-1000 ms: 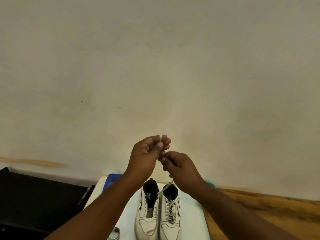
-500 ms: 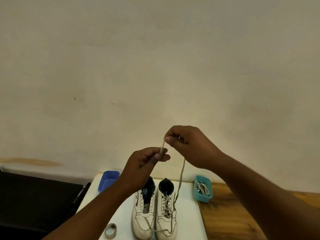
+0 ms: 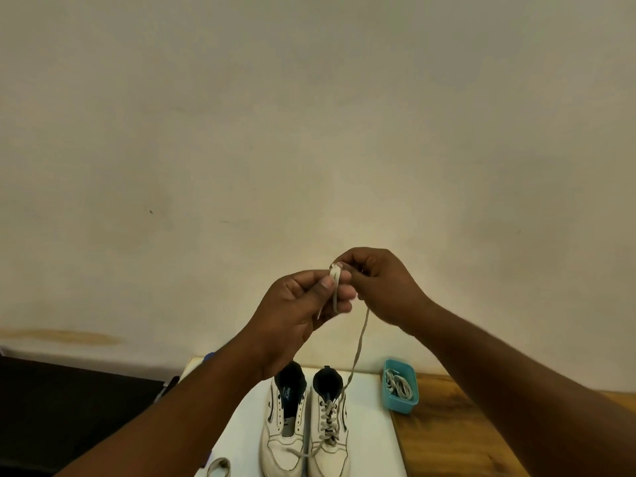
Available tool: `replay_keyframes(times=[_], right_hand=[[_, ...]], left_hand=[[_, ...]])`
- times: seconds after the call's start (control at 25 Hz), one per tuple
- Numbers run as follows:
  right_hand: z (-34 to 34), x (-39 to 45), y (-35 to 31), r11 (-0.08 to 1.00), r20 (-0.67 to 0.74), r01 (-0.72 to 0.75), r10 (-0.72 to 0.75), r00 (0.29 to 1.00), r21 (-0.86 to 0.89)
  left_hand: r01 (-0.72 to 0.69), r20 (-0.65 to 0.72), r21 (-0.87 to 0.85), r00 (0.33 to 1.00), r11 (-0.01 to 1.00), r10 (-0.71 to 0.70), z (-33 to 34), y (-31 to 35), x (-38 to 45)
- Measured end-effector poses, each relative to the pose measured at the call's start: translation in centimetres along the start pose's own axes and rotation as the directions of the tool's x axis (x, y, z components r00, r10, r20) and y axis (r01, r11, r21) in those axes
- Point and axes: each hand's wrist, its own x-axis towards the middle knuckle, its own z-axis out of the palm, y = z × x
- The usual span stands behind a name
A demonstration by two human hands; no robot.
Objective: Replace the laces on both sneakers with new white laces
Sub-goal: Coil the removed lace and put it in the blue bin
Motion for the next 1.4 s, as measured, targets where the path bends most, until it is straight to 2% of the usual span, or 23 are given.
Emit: replay_keyframes(times=[0.08,0.12,0.24,0.32,0.52,0.6,0.72,0.8,0.88,0.96,1.04,1.12,1.28,1.4], right_hand=[[0.1,-1.1,-1.1,0.999,0.014,0.026,-0.026,1.0,-0.026],[0.3,-1.9,-1.9,0.997,0.03,0.043,-0.042,0.999,-0.056],[0.6,-4.5,-4.5,0.975,0.14,0.132,-0.107,0.984,-0.181],[-0.2,-5.4,-7.1,0.948,0.212,0.221,-0.173,0.962,-0.23],[-5.3,-2.8,-12.2,0.928,0.149,0.22,-0.182,0.972,-0.301],[-6.5,-1.0,-12.5,0.899,0.153,0.23,-0.184,0.971,-0.372],[-7.1,1.2,-11.7,0.905,0.086,0.219,-0.201,0.976,-0.364],[-6.7,2.2,-10.8,0.942,0.026,0.182,-0.182,0.983,-0.283],[-5.2,1.8,-9.7,0.96,0.017,0.159,-0.16,0.987,-0.23],[-3.2,-0.2,-8.8,0.948,0.095,0.187,-0.167,0.981,-0.257],[-1.5,-2.8,-8.9,0.905,0.201,0.259,-0.2,0.959,-0.338],[-1.8,-4.4,-10.4,0.862,0.227,0.319,-0.245,0.943,-0.393],[-6.1,-3.0,-14.0,0.859,0.064,0.314,-0.316,0.947,-0.404],[-8.0,0.4,-14.0,0.931,-0.02,0.229,-0.244,0.969,-0.284]], left_hand=[[-0.071,-0.068,-0.058,0.995,0.996,0.067,0.7,1.5,0.7],[-0.125,-0.1,-0.019,0.987,0.992,0.123,0.8,2.2,1.1],[-0.274,-0.12,0.334,0.937,0.902,0.329,0.8,3.7,1.6],[-0.339,-0.043,0.505,0.909,0.793,0.415,0.4,4.1,1.4],[-0.47,0.157,0.65,0.852,0.597,0.5,0.2,4.2,0.2],[-0.442,0.156,0.646,0.874,0.622,0.46,0.5,4.5,0.0],[-0.303,0.092,0.569,0.947,0.764,0.308,1.0,5.7,-0.4],[-0.218,0.041,0.407,0.975,0.887,0.221,1.7,6.8,-0.5],[-0.196,0.0,0.217,0.98,0.956,0.201,2.4,7.7,-0.4],[-0.234,-0.043,0.152,0.969,0.96,0.243,2.5,8.2,0.1],[-0.277,-0.087,0.277,0.946,0.92,0.312,2.2,8.4,0.7],[-0.305,-0.084,0.443,0.922,0.843,0.378,1.5,8.3,0.9],[-0.333,0.008,0.572,0.916,0.75,0.401,0.6,7.1,0.1],[-0.301,0.097,0.52,0.951,0.8,0.295,1.7,6.4,-0.6]])
